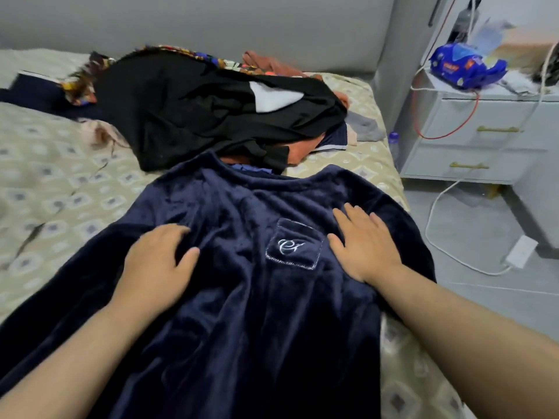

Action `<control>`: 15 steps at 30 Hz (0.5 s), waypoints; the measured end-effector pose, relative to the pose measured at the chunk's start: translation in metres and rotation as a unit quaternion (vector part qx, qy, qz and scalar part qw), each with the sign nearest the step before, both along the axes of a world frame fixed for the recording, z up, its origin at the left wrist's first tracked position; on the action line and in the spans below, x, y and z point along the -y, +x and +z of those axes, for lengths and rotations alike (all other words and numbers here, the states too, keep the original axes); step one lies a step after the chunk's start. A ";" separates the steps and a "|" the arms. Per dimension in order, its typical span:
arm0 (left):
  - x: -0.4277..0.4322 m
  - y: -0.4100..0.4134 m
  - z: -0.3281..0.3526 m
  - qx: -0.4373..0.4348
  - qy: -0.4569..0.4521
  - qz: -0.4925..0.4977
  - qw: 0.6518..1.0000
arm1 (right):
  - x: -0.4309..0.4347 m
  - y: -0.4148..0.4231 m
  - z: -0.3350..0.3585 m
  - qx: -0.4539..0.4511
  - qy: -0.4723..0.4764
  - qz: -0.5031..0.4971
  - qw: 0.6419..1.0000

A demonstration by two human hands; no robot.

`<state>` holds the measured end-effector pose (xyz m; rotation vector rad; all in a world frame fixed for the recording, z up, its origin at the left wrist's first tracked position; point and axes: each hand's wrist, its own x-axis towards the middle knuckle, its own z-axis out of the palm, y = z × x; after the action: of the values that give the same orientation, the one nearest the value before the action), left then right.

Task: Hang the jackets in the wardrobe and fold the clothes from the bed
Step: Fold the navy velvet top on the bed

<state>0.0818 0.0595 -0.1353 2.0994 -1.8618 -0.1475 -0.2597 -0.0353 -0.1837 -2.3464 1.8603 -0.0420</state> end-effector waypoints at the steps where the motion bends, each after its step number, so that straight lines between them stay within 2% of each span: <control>1: -0.046 0.008 -0.001 -0.018 0.034 0.033 0.999 | -0.005 0.004 0.004 -0.005 0.010 -0.005 1.000; 4: -0.162 0.030 -0.002 -0.070 0.111 0.107 0.986 | -0.042 0.015 0.011 0.022 0.036 -0.010 0.999; 7: -0.246 0.051 0.001 -0.116 0.121 0.159 0.973 | -0.112 0.020 0.019 0.070 0.036 -0.001 0.997; 9: -0.279 0.058 -0.001 -0.138 0.116 0.199 0.963 | -0.162 0.022 0.024 0.137 0.036 -0.032 0.989; 11: -0.295 0.059 -0.004 -0.134 0.104 0.232 0.958 | -0.210 0.025 0.028 0.241 0.028 -0.115 0.963; 13: -0.307 0.055 -0.003 -0.110 0.110 0.256 0.954 | -0.255 0.028 0.040 0.327 0.033 -0.232 0.915; 15: -0.318 0.048 0.003 -0.115 0.136 0.275 0.945 | -0.290 0.030 0.050 0.376 0.114 -0.306 0.867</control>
<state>0.1296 0.3773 -0.1323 2.5712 -1.1187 -0.5108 -0.2302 0.2546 -0.1337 -1.2109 1.9144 -0.6582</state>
